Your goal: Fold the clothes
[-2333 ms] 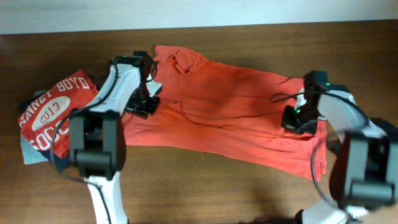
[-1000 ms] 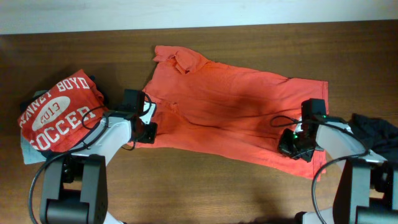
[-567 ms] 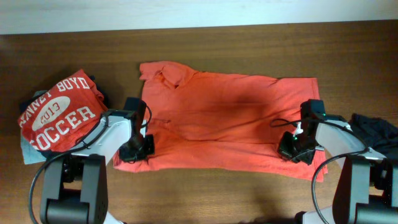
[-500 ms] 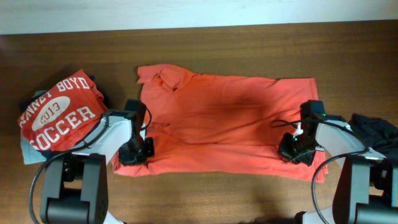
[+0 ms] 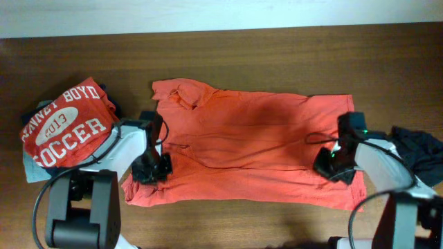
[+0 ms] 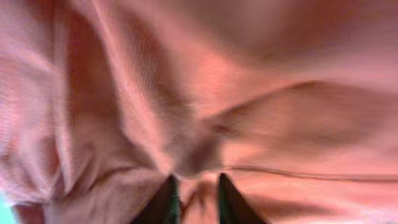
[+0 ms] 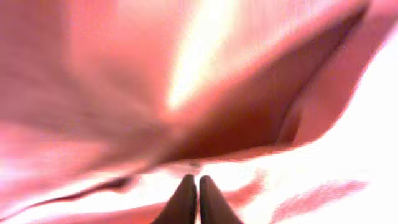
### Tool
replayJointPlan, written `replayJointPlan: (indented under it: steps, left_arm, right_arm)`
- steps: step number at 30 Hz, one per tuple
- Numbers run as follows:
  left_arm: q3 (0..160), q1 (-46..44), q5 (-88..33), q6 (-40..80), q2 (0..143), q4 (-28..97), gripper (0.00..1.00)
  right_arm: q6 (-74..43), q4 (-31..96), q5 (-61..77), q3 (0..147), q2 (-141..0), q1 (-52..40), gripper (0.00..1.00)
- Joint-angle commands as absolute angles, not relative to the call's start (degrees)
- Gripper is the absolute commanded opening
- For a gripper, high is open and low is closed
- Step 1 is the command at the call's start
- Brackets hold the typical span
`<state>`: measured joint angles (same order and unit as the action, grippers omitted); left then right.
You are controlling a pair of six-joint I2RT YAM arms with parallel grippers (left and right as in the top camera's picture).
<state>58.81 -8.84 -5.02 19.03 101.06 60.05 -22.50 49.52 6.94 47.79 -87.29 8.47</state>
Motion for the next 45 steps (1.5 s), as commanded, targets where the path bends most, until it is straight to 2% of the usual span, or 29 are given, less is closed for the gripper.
replayJointPlan:
  steps: [1, 3, 5, 10, 13, 14, 16, 18, 20, 22, 23, 32, 40, 45]
  left_arm:
    - [68.8, -8.8, -6.3, 18.3, 94.7, 62.8, 0.36]
    - [72.4, -8.8, -6.2, 17.7, 93.4, 63.0, 0.51]
    - [75.4, -8.8, -6.3, 16.3, 92.5, 61.7, 0.59]
    - [78.2, -8.8, -6.7, 8.8, 92.3, 50.9, 0.67]
    - [78.1, -9.0, -6.7, 3.3, 92.5, 44.5, 0.70]
    - [78.1, -9.1, -7.3, 1.2, 92.5, 41.8, 0.78]
    - [78.1, -9.1, -8.3, 0.3, 92.5, 39.1, 0.83]
    - [78.1, -9.1, -8.7, 0.1, 92.5, 37.1, 0.83]
    - [78.1, -9.1, -8.6, -0.9, 92.5, 35.7, 0.83]
    - [78.1, -9.1, -8.6, -3.3, 92.5, 35.1, 0.82]
    - [78.1, -9.1, -8.6, -4.3, 92.5, 35.0, 0.81]
    - [78.1, -10.1, -8.3, -16.1, 96.1, 34.9, 0.79]
    - [78.1, -14.0, -5.4, -31.5, 103.8, 31.8, 0.79]
    - [78.1, -17.6, 2.8, -36.9, 106.6, 29.8, 0.77]
  right_arm:
    - [-19.9, 50.6, 5.3, 55.8, -81.9, 8.3, 0.19]
    - [-19.9, 52.0, 5.3, 59.0, -81.2, 8.3, 0.27]
    - [-19.9, 53.5, 5.3, 61.9, -81.2, 8.3, 0.33]
    - [-18.6, 56.6, 6.3, 65.4, -81.3, 8.3, 0.47]
    - [-18.2, 57.3, 11.4, 65.6, -81.3, 8.3, 0.56]
    - [-18.3, 57.5, 15.4, 65.6, -81.3, 8.3, 0.57]
    - [-19.6, 58.0, 22.6, 65.6, -81.2, 8.3, 0.56]
    - [-22.0, 57.6, 28.9, 65.6, -81.2, 8.2, 0.56]
    - [-22.7, 55.5, 29.3, 65.6, -81.2, 8.3, 0.57]
    - [-22.5, 53.1, 25.3, 65.6, -81.2, 9.0, 0.65]
    - [-22.5, 52.2, 24.1, 65.6, -81.2, 9.5, 0.66]
    - [-10.9, 47.7, 23.3, 65.8, -81.5, 14.8, 0.66]
    - [-10.7, 48.5, 23.3, 65.8, -81.5, 14.7, 0.68]
    - [-10.7, 49.4, 23.3, 65.8, -82.0, 14.7, 0.68]
